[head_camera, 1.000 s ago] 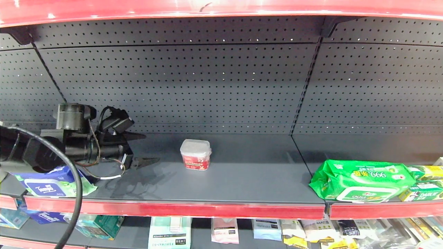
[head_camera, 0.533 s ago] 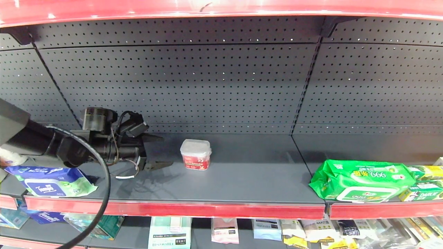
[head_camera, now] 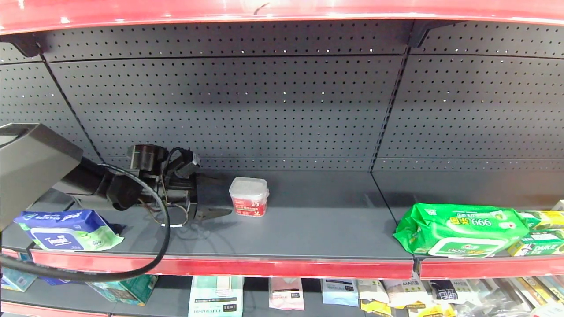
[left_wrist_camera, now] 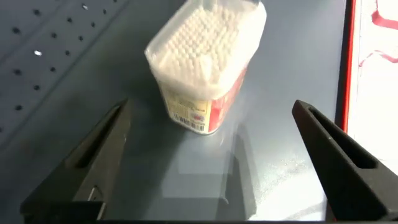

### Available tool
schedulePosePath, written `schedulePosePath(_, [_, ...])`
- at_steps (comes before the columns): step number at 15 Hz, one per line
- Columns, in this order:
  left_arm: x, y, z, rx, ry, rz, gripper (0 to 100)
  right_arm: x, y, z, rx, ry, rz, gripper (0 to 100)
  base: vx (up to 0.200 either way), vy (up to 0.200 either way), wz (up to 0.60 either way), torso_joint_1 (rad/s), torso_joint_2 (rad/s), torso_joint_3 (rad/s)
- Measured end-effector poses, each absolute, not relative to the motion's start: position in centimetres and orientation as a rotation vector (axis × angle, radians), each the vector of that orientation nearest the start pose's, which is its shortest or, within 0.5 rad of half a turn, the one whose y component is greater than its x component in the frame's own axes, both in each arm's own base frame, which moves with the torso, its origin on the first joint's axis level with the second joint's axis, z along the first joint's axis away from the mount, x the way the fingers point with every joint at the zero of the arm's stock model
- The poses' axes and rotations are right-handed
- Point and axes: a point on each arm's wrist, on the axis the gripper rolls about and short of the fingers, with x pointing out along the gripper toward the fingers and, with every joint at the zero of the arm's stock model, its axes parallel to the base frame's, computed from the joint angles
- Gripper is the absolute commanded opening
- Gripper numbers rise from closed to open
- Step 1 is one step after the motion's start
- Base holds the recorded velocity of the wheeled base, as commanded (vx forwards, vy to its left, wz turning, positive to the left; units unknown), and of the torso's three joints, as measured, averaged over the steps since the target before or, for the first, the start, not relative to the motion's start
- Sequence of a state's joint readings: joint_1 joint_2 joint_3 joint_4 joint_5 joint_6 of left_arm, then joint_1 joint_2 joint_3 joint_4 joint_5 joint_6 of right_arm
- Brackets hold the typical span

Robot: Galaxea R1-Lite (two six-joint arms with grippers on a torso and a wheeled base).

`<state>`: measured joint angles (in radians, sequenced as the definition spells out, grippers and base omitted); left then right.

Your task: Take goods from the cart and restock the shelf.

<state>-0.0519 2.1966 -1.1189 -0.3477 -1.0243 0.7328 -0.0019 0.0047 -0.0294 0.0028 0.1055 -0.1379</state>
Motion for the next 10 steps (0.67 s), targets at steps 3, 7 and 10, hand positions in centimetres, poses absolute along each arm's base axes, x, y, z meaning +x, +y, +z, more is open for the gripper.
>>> schedulePosePath(3, [39.5,-4.1,5.7,0.279,0.258,-1.205,100,-2.5,0.2,8.3,-0.139,-0.027,0.102,0,0.000,0.000,0.00,0.000,0.00,0.000])
schedulePosePath(7, [40.3,-4.2,4.8,0.282,0.220,-1.214,100,-2.5,0.2,8.3,-0.138,-0.025,0.100,0,0.000,0.000,0.00,0.000,0.00,0.000])
schedulePosePath(10, [40.7,-4.3,4.4,0.270,0.206,-1.233,100,-2.4,0.2,8.3,-0.138,-0.024,0.101,0,0.000,0.000,0.00,0.000,0.00,0.000])
